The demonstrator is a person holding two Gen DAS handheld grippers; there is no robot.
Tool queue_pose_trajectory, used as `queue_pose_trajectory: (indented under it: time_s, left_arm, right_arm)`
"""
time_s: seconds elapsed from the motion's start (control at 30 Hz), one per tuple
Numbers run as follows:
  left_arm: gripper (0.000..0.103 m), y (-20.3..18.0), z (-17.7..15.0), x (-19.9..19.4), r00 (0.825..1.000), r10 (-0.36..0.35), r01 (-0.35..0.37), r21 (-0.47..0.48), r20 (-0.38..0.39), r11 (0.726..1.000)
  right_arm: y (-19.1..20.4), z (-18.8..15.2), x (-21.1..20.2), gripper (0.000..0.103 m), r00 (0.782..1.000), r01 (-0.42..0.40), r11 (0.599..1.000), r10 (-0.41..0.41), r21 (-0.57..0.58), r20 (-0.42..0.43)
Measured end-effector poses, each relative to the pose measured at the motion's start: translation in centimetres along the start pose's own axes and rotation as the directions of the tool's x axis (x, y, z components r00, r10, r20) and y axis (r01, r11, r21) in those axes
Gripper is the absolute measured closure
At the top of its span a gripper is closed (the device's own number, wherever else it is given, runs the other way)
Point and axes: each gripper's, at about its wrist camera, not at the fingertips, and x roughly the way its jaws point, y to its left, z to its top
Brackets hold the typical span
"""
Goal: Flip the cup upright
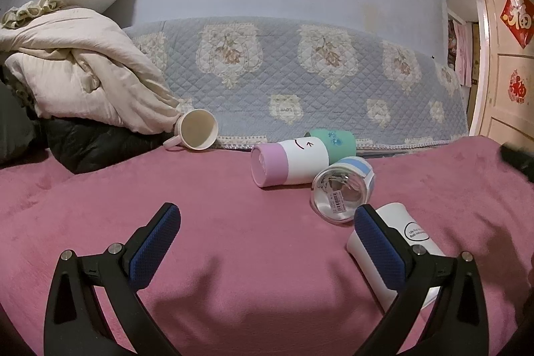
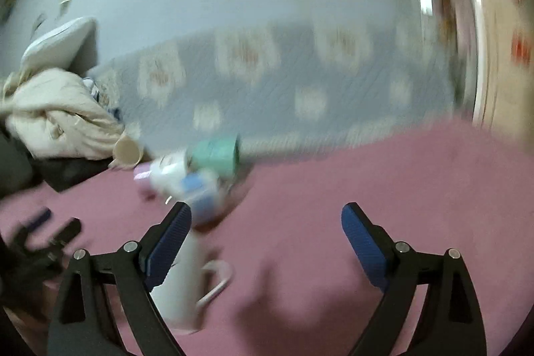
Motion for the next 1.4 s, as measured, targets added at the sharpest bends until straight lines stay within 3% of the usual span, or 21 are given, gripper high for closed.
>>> queue_pose_trajectory:
  time_s: [0.07,0.13,0.27,0.33,0.5,0.57,0.67,0.73,0.8,0.87,0.9,1.03,1.13,1.23,1.3,1.37,1.4]
  left_arm:
    - [0.0,-0.1,0.0,-0.1,1.0,0.001,-0.001,0.003,0.001,1.0]
    - [0.0,-0.1,0.1,-0.1,1.0,0.003,-0.003,0.005,0.004,1.0]
    - [0.0,-0.2,0.1,-0.5,1.0,0.012,-0.012,0.011,0.018,1.0]
    - [0.0,-0.5,0.1,-0.7,0.999,0.02,-0.021,0.026,0.033,0.999]
    - [0.0,-1.7,0.2,-0.9,0.998,0.035,-0.039,0.081,0.046,0.996]
    - [0.0,-1.9,0.8,-0.9,0.999,0.032,-0.033,0.079,0.017,0.996]
    - [0.0,-1.8,2.5,-0.1,0.99,0.0,-0.009,-0.067,-0.14,0.998]
    - [0.0,-1.5,3.2,0.9,0.96,-0.109,0.049,-0.229,-0.258,0.972]
    - [0.0,-1.4,3.3,2.1,0.893,-0.301,0.154,-0.401,-0.336,0.903]
    - [0.002,-2.2,3.2,3.2,0.841,-0.395,0.199,-0.467,-0.37,0.862]
    - [0.005,-2.9,3.1,3.8,0.818,-0.418,0.208,-0.474,-0.395,0.856]
    - [0.007,-5.8,2.8,5.8,0.774,-0.394,0.182,-0.423,-0.495,0.888]
    - [0.007,-7.0,2.4,7.4,0.764,-0.347,0.116,-0.412,-0.544,0.904]
    - [0.01,-9.2,2.1,9.5,0.746,-0.247,0.077,-0.289,-0.618,0.954]
    - [0.01,-9.6,1.9,10.5,0.746,-0.197,0.041,-0.251,-0.636,0.967]
    - [0.01,-9.8,1.4,11.8,0.718,-0.206,0.028,-0.269,-0.665,0.963]
    - [0.011,-9.8,1.0,12.5,0.696,-0.218,0.024,-0.281,-0.684,0.959]
  right_arm:
    - [0.6,-0.2,-1.3,0.0,0.991,0.081,0.996,-0.076,-0.041,0.107]
    - [1.1,-0.7,-1.8,0.0,0.982,0.095,0.994,-0.086,-0.05,0.167]
    - [1.8,-1.6,0.5,0.0,0.992,0.105,0.992,-0.099,-0.075,0.082]
    - [1.6,-1.4,1.3,0.0,0.997,0.069,0.995,-0.066,-0.065,0.046]
    - [0.2,-2.3,1.1,0.0,0.998,0.062,0.997,-0.061,-0.05,0.036]
    - [0.1,-2.6,0.9,0.0,0.997,0.063,0.997,-0.061,-0.049,0.043]
    - [-0.2,-2.8,0.8,0.0,0.997,0.059,0.998,-0.058,-0.03,0.043]
    - [-0.7,-2.8,0.9,0.0,0.998,0.056,0.998,-0.056,-0.009,0.039]
    - [-1.2,-2.7,1.0,0.0,0.998,0.06,0.998,-0.06,0.016,0.033]
    - [-1.6,-2.8,1.2,0.0,0.998,0.062,0.997,-0.063,0.039,0.018]
    - [-1.7,-2.8,1.3,0.0,0.998,0.061,0.997,-0.062,0.045,0.012]
    - [-2.0,-2.9,1.2,0.0,0.998,0.068,0.996,-0.068,0.058,0.011]
    - [-2.4,-2.9,1.3,0.0,0.998,0.066,0.995,-0.067,0.08,0.008]
    - [-2.8,-3.0,1.3,0.0,0.998,0.062,0.993,-0.063,0.098,0.007]
    - [-2.9,-3.0,1.2,0.0,0.998,0.062,0.992,-0.063,0.108,0.009]
    - [-3.0,-3.0,1.2,0.0,0.998,0.06,0.992,-0.062,0.111,0.01]
    - [-2.9,-3.0,1.2,0.0,0.998,0.061,0.992,-0.063,0.109,0.008]
